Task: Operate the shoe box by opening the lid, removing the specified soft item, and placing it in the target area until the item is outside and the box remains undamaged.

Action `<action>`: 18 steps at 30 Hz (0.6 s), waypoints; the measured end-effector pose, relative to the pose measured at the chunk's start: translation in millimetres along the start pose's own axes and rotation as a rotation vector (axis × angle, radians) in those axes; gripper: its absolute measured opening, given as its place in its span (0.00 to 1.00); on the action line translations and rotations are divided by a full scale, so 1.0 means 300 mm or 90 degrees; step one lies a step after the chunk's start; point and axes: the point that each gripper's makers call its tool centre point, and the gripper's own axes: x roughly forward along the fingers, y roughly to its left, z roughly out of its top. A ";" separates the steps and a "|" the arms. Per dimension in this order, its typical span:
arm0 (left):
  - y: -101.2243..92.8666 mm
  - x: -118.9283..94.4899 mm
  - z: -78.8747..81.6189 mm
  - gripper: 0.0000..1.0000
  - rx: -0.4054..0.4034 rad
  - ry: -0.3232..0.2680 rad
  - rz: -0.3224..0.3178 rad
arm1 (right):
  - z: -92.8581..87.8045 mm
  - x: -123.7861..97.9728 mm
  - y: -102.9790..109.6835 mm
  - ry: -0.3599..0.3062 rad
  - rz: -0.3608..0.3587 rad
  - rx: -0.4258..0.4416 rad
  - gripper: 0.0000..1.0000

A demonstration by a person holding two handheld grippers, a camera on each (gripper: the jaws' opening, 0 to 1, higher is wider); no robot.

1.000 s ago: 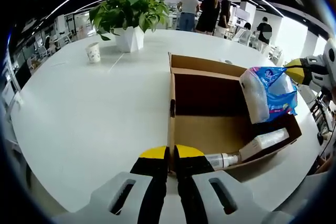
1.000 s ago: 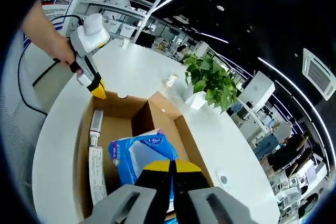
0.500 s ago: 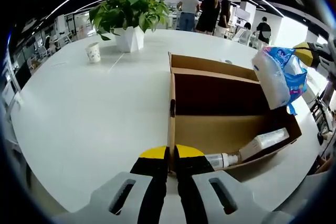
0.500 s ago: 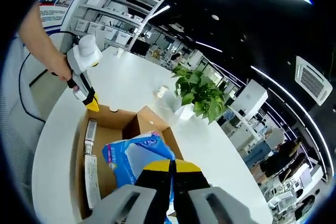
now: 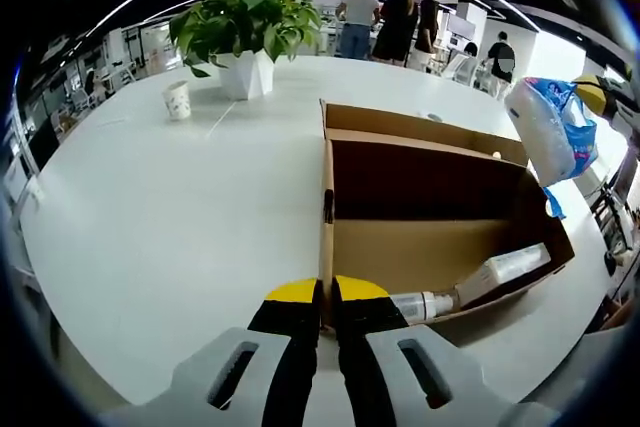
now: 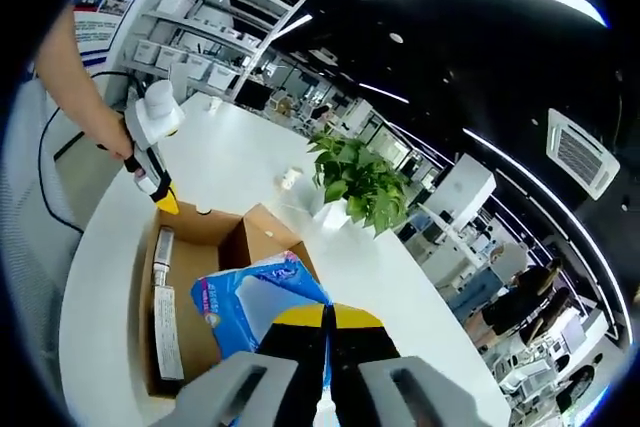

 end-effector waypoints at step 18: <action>0.005 0.001 0.001 0.02 0.001 -0.001 -0.001 | -0.047 -0.101 -0.068 0.003 -0.034 0.001 0.00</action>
